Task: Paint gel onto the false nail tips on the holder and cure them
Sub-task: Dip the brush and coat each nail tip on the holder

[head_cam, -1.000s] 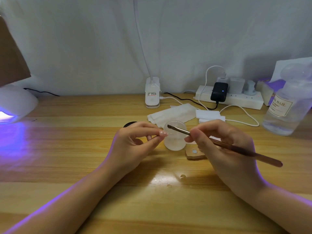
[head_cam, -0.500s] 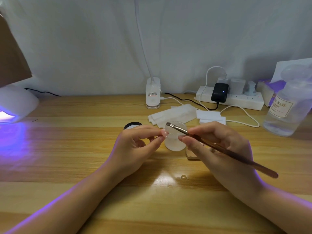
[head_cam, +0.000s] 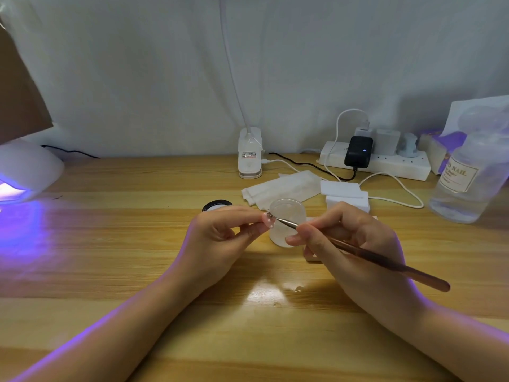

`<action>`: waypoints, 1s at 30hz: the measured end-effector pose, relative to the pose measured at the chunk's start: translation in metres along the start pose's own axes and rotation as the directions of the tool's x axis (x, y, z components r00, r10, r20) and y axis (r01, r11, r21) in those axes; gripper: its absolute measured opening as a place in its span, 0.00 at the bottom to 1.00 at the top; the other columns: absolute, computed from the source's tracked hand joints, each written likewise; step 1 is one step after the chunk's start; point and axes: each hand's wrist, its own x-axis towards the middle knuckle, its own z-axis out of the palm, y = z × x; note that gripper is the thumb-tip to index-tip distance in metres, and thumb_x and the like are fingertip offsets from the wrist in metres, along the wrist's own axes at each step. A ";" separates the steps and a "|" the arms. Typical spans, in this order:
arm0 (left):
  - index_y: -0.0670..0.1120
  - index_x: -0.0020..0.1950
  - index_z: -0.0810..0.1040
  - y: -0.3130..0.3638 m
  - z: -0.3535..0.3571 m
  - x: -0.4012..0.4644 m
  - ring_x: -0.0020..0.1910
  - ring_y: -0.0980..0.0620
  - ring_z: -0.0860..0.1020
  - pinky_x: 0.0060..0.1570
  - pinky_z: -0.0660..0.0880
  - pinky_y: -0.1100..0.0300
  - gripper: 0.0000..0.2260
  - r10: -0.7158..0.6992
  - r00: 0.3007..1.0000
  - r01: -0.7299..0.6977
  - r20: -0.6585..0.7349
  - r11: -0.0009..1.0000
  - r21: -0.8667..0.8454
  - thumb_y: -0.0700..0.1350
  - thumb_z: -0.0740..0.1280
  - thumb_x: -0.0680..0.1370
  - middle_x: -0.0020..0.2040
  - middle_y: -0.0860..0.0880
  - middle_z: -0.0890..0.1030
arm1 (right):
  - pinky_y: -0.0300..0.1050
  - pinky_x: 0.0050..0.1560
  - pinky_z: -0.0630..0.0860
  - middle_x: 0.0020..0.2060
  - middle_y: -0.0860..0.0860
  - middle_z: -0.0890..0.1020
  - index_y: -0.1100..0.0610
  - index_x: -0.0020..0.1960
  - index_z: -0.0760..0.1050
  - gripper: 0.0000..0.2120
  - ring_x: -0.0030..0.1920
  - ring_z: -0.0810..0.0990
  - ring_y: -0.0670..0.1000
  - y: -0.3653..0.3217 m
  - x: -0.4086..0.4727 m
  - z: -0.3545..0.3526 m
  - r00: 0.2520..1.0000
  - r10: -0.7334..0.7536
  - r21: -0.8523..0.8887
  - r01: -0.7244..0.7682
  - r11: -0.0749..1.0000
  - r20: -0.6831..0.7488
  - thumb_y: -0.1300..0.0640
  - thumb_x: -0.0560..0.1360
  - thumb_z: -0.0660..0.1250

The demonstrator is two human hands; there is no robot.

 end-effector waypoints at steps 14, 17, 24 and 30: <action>0.38 0.51 0.80 -0.002 0.002 0.000 0.42 0.61 0.79 0.43 0.73 0.69 0.10 0.020 1.000 -0.020 -0.009 1.000 0.007 0.37 0.68 0.70 0.42 0.50 0.82 | 0.48 0.35 0.79 0.35 0.42 0.82 0.53 0.42 0.78 0.07 0.35 0.81 0.46 -0.001 0.001 0.000 0.999 0.034 -0.086 -0.037 0.996 -0.033 0.49 0.70 0.68; 0.37 0.50 0.80 -0.002 0.001 0.000 0.42 0.61 0.79 0.43 0.73 0.68 0.10 0.027 1.000 -0.027 0.001 1.000 0.012 0.36 0.68 0.70 0.42 0.49 0.82 | 0.44 0.33 0.79 0.35 0.40 0.82 0.54 0.41 0.78 0.08 0.34 0.81 0.44 0.000 0.000 0.001 1.000 0.004 -0.088 -0.004 0.996 -0.004 0.49 0.71 0.70; 0.41 0.52 0.79 -0.003 0.001 0.000 0.42 0.60 0.80 0.44 0.74 0.67 0.11 0.022 0.999 -0.021 -0.046 1.000 0.015 0.42 0.67 0.71 0.42 0.52 0.82 | 0.41 0.33 0.77 0.34 0.44 0.83 0.52 0.39 0.76 0.05 0.32 0.81 0.44 0.001 -0.003 -0.004 0.997 -0.057 -0.085 0.062 0.994 0.059 0.51 0.71 0.66; 0.42 0.51 0.80 -0.003 0.000 0.000 0.43 0.61 0.80 0.44 0.74 0.68 0.10 0.046 0.998 -0.044 -0.038 0.998 0.036 0.41 0.68 0.71 0.43 0.53 0.82 | 0.44 0.36 0.80 0.36 0.44 0.83 0.52 0.41 0.77 0.07 0.37 0.82 0.46 0.000 -0.001 -0.004 0.999 0.013 -0.077 -0.015 0.997 -0.035 0.50 0.71 0.71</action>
